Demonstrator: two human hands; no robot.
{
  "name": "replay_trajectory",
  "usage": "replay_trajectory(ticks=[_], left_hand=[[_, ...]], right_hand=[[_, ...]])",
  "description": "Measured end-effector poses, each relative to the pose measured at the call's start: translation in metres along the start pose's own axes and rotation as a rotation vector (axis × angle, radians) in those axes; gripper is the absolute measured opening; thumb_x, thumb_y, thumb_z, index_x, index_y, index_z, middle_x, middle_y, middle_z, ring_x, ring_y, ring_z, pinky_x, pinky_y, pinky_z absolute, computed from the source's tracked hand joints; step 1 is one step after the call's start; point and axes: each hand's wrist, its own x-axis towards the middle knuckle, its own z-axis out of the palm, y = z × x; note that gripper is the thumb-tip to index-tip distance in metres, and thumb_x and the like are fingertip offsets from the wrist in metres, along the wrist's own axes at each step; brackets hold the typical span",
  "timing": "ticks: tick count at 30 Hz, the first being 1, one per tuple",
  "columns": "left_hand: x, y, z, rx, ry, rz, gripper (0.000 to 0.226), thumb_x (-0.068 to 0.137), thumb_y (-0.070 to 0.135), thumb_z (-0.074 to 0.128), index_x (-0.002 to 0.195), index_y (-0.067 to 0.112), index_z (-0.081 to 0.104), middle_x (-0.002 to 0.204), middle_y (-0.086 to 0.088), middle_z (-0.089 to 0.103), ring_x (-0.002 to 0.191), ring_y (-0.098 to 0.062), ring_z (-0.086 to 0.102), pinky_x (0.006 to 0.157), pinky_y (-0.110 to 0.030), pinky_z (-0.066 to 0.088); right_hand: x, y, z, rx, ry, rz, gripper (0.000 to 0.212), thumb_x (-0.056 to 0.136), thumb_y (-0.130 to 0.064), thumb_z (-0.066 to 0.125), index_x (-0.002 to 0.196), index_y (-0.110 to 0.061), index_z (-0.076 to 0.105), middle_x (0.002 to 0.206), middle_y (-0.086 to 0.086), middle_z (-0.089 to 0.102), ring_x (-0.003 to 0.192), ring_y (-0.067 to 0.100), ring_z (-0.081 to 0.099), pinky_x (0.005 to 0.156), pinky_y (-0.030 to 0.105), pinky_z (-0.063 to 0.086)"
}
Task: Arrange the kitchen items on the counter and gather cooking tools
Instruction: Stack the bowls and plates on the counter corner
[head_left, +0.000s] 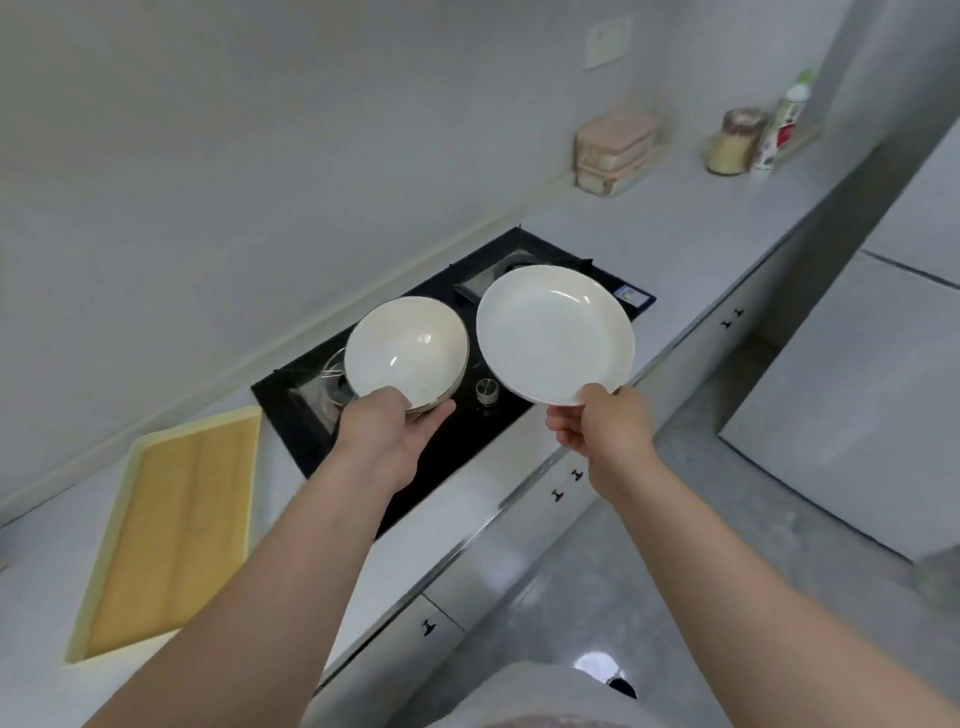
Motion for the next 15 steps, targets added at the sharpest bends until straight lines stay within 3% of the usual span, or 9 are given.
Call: replay_trajectory(ticks=[10, 13, 15], left_hand=[[-0.025, -0.095, 0.176, 0.165, -0.165, -0.136, 0.025, 0.091, -0.014, 0.033, 0.107, 0.001, 0.047, 0.098, -0.023, 0.059, 0.091, -0.040, 0.066, 0.088, -0.046, 0.056], [-0.019, -0.112, 0.217, 0.210, -0.216, -0.171, 0.029, 0.090, -0.013, 0.034, 0.113, -0.001, 0.048, 0.102, -0.025, 0.060, 0.099, -0.043, 0.066, 0.090, -0.048, 0.057], [-0.008, -0.119, 0.242, 0.227, -0.243, -0.181, 0.033, 0.090, -0.012, 0.036, 0.118, -0.002, 0.048, 0.105, -0.026, 0.061, 0.096, -0.043, 0.067, 0.084, -0.046, 0.060]], right_hand=[[0.066, -0.062, -0.184, 0.028, 0.141, -0.017, 0.031, 0.091, 0.000, 0.031, 0.098, -0.011, 0.060, 0.078, 0.015, 0.064, 0.054, 0.018, 0.059, 0.051, 0.027, 0.048], [0.091, -0.073, -0.214, 0.057, 0.182, 0.012, 0.031, 0.090, -0.001, 0.032, 0.100, -0.008, 0.060, 0.080, 0.016, 0.066, 0.053, 0.017, 0.061, 0.051, 0.027, 0.048], [0.109, -0.080, -0.227, 0.057, 0.206, 0.021, 0.032, 0.090, -0.001, 0.032, 0.106, -0.004, 0.060, 0.079, 0.016, 0.066, 0.051, 0.017, 0.062, 0.049, 0.026, 0.048]])
